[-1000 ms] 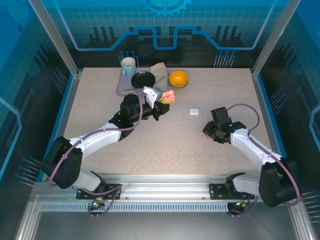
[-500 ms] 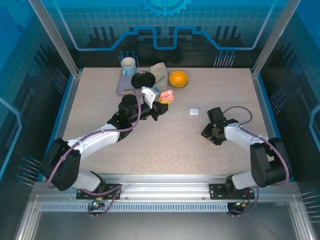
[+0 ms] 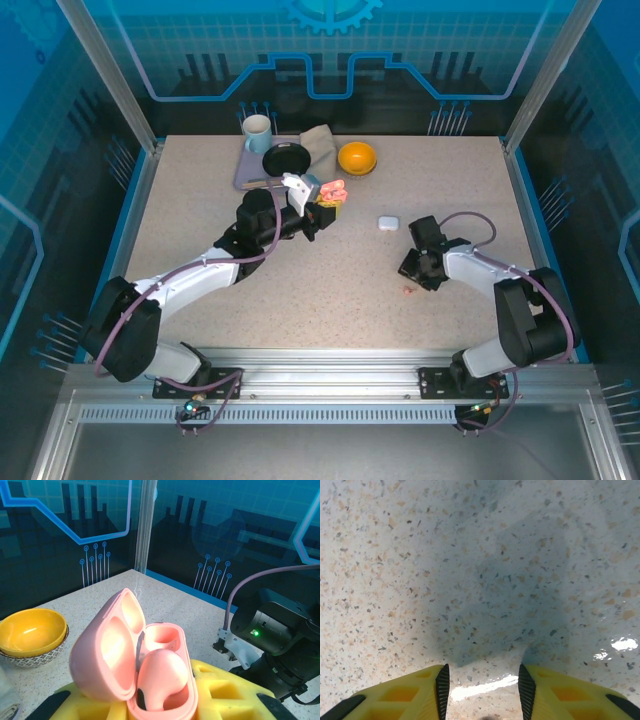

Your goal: Insert the wireless bluetooth earbuds into the charging case

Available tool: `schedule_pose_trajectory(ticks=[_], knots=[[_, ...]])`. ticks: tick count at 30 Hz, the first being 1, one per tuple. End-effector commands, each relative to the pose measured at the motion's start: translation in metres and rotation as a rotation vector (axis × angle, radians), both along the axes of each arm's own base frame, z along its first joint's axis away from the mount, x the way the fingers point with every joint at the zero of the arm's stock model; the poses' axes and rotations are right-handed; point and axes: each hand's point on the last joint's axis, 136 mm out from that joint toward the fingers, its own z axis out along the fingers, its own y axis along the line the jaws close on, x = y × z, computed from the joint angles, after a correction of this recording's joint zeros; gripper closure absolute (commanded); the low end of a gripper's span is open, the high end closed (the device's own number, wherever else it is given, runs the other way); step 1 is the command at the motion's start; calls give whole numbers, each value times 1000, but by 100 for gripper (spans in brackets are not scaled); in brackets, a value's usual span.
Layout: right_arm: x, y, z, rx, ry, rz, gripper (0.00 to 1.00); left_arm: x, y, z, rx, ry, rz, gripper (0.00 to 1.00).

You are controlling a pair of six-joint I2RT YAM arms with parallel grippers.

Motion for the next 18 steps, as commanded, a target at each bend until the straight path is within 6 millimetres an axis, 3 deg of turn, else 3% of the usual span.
schedule_pose_trajectory(ticks=[1, 8, 14, 18], knots=[[-2, 6, 12, -12, -34, 47, 56, 0, 6, 10, -21, -26, 14, 100], [-18, -2, 24, -54, -28, 55, 53, 1, 7, 11, -23, -25, 11, 100], [-40, 10, 26, -17, -3, 91, 43, 1, 7, 11, -25, -23, 11, 100], [-56, 11, 20, -41, 26, 124, 43, 1, 7, 12, -28, -25, 10, 100]])
